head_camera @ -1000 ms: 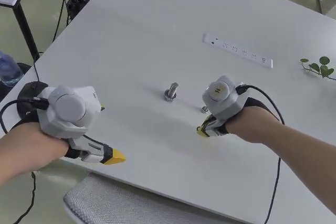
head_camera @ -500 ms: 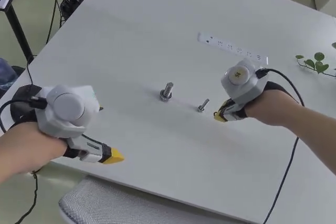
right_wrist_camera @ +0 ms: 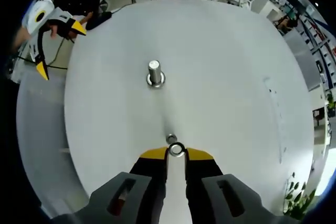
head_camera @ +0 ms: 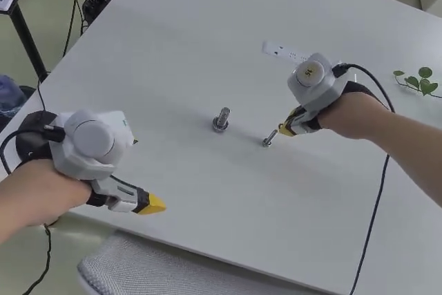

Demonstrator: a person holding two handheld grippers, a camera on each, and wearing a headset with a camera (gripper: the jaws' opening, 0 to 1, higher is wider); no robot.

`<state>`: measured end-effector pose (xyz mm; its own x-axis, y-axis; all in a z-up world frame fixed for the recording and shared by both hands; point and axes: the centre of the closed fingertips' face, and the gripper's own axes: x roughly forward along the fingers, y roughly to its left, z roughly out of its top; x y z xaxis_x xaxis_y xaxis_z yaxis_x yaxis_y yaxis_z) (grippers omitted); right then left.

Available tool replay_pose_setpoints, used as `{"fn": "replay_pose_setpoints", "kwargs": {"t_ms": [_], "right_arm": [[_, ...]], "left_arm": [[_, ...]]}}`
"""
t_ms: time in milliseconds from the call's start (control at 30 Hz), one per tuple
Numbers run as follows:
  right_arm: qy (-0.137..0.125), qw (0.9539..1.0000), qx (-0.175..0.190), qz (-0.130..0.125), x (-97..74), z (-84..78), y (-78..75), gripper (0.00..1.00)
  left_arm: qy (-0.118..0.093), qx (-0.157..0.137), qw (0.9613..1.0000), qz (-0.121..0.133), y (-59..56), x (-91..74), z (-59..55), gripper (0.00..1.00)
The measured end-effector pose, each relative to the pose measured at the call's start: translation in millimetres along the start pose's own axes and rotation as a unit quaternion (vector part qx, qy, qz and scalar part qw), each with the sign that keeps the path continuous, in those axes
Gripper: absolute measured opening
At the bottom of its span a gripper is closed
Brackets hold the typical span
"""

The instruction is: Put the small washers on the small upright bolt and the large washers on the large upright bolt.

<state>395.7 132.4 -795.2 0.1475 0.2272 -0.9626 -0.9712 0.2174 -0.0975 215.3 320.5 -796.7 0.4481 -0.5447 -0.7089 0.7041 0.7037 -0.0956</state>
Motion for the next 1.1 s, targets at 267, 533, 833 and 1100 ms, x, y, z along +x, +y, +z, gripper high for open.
{"fn": "replay_pose_setpoints", "kwargs": {"t_ms": [267, 533, 833, 1100], "right_arm": [[0.011, 0.9998, -0.011, 0.008, 9.7, 0.3, -1.2, 0.13], [0.014, 0.9998, -0.011, 0.011, 13.2, 1.1, -1.2, 0.13], [0.023, 0.9996, -0.011, 0.013, 18.0, -2.7, -1.9, 0.13], [0.021, 0.9996, -0.010, 0.015, 23.7, -2.5, -1.8, 0.13]], "left_arm": [[-0.001, -0.003, 1.0000, -0.001, 1.3, 1.7, -0.4, 0.81], [0.000, -0.006, 1.0000, -0.001, 2.4, 1.9, -3.2, 0.81], [0.001, -0.008, 1.0000, -0.002, 2.7, 1.3, -3.9, 0.80], [0.000, -0.008, 1.0000, -0.002, 4.6, 0.1, -4.1, 0.80]]}}
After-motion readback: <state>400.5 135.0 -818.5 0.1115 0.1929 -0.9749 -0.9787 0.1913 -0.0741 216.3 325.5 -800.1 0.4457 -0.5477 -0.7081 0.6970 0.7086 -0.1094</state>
